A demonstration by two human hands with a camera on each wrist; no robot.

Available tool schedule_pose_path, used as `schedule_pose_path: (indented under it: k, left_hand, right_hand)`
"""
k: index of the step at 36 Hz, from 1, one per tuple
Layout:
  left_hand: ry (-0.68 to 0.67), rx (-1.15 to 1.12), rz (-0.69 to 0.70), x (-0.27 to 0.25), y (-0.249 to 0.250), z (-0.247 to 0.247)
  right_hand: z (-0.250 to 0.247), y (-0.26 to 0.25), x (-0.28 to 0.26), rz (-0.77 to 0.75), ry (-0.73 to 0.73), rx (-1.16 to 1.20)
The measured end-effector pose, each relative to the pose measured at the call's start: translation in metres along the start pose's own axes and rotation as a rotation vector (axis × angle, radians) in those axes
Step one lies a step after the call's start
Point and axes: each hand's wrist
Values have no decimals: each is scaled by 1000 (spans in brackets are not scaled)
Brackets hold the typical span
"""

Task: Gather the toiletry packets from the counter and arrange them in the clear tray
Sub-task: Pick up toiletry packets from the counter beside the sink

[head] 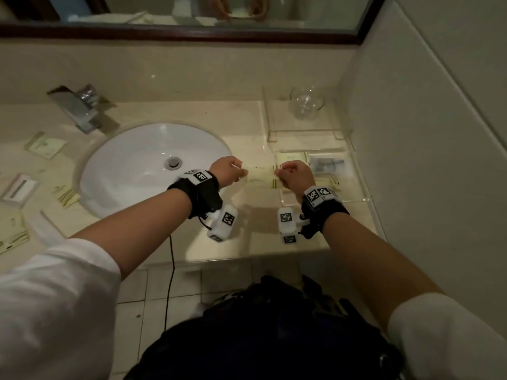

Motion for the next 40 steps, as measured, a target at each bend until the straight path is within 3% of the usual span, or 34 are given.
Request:
schedule_pose_path:
  k: [8,13,24,40]
  left_hand:
    - [-38,-4,1,32,39,54]
    - [-4,68,-31,52,50,71]
    - [91,252,1,88,58,86]
    - [19,633,114,106,58,96]
  right_hand:
    - [-63,5,36,-12,98,-133]
    - [-81,4,55,-11,74,-253]
    - [-82,0,94,-74,30,-451]
    - [-76,4,120,-112,-32,-608]
Point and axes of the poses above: each hand's wrist, its own x-axis towards the middle knuckle, its own z-axis out of the palm, y = z × x, and after that the axes turned 3 degrees about -x, right-handed
